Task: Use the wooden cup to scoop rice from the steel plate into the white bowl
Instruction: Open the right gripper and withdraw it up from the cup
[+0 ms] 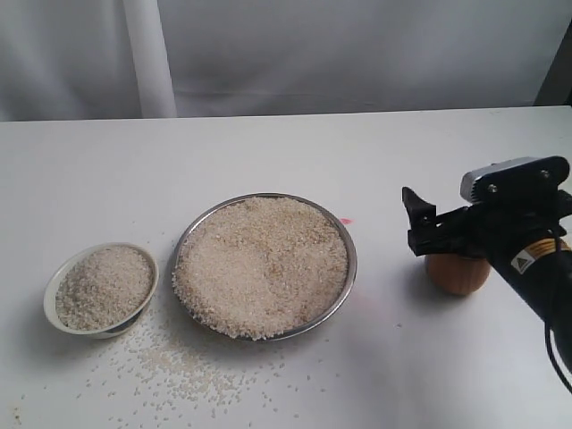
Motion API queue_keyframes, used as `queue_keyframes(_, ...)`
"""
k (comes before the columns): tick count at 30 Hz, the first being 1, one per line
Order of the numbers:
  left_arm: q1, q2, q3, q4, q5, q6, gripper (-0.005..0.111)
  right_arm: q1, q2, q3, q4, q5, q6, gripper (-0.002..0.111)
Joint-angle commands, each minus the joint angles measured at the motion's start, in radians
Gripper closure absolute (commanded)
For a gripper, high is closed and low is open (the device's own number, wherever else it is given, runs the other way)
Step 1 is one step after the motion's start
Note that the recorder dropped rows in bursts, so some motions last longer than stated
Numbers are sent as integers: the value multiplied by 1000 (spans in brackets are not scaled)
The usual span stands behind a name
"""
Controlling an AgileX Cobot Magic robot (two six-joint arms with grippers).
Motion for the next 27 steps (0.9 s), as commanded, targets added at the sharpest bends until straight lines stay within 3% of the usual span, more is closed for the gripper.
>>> queue_keyframes(1, -6, 0, 1, -1, -10, -2, 107, -5, -125, 13, -51, 35, -11, 29)
queue_keyframes(5, -6, 0, 1, -1, -10, -2, 107, -5, -252, 47, -89, 35, -11, 76)
queue_keyframes(8, -6, 0, 1, -1, -10, -2, 107, -5, -342, 74, -89, 37, -6, 104)
queue_keyframes(9, -6, 0, 1, -1, -10, -2, 107, -5, -373, 82, -89, 37, -2, 108)
queue_keyframes(16, -6, 0, 1, -1, -10, -2, 107, -5, -508, 117, -85, 27, -2, 108)
queue_keyframes(27, -6, 0, 1, -1, -10, -2, 107, -5, -532, 117, -63, 22, 1, 108)
